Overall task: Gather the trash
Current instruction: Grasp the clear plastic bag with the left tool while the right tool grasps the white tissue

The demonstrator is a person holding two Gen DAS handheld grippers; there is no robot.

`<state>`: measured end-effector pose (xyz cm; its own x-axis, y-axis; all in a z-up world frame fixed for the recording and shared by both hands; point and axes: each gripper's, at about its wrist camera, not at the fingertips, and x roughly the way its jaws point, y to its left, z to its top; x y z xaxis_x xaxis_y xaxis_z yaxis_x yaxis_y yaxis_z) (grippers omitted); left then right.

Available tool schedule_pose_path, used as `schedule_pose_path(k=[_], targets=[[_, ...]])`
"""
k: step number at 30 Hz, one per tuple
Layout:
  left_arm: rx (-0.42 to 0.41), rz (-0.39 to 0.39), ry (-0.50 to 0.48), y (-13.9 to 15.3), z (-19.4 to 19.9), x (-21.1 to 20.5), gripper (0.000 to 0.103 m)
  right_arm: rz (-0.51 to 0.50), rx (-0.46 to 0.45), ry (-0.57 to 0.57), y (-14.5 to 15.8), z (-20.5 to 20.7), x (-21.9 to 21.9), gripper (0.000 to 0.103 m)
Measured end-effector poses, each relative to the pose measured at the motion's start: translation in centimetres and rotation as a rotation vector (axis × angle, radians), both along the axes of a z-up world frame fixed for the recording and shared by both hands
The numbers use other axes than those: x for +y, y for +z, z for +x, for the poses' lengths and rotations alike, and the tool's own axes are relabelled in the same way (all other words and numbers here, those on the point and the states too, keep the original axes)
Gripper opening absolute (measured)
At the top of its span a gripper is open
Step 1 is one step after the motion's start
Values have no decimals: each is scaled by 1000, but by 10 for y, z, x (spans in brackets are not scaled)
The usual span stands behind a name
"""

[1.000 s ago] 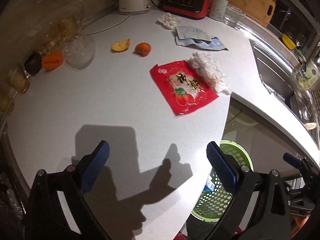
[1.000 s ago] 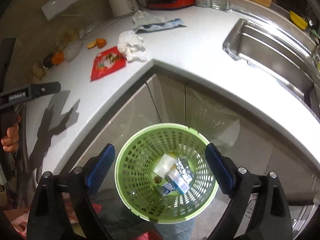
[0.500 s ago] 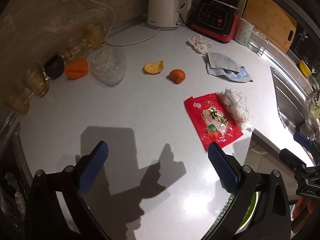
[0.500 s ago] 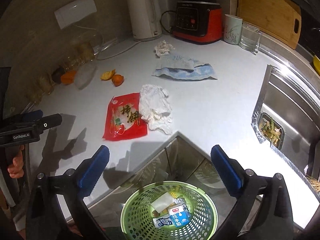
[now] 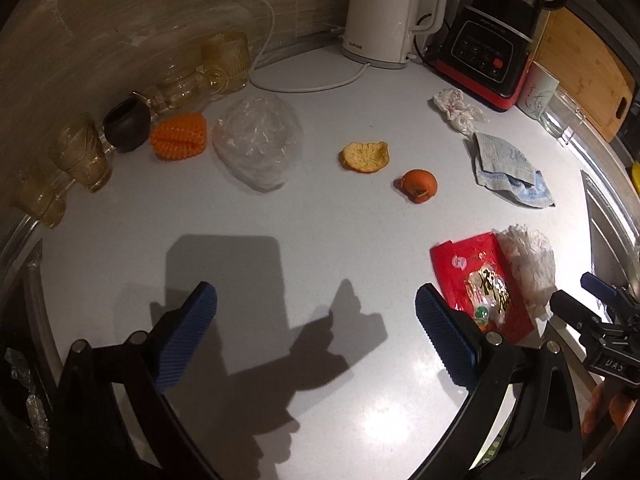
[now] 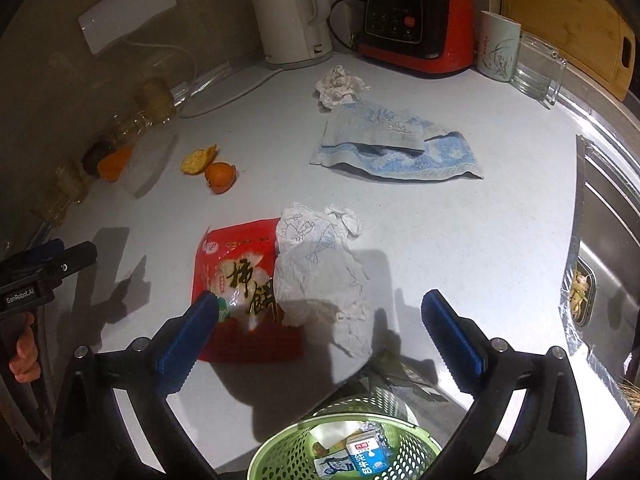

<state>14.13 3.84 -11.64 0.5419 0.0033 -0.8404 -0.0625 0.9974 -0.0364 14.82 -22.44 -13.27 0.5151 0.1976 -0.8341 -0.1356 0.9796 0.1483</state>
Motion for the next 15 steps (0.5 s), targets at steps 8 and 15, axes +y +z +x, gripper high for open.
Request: schedule_pose_path(k=[8, 15], targets=[[-22, 26, 98, -6, 52, 12, 95, 36, 105, 20, -28, 37, 6, 42], [-13, 46, 178, -14, 96, 21, 95, 102, 80, 30, -18, 40, -4, 21]])
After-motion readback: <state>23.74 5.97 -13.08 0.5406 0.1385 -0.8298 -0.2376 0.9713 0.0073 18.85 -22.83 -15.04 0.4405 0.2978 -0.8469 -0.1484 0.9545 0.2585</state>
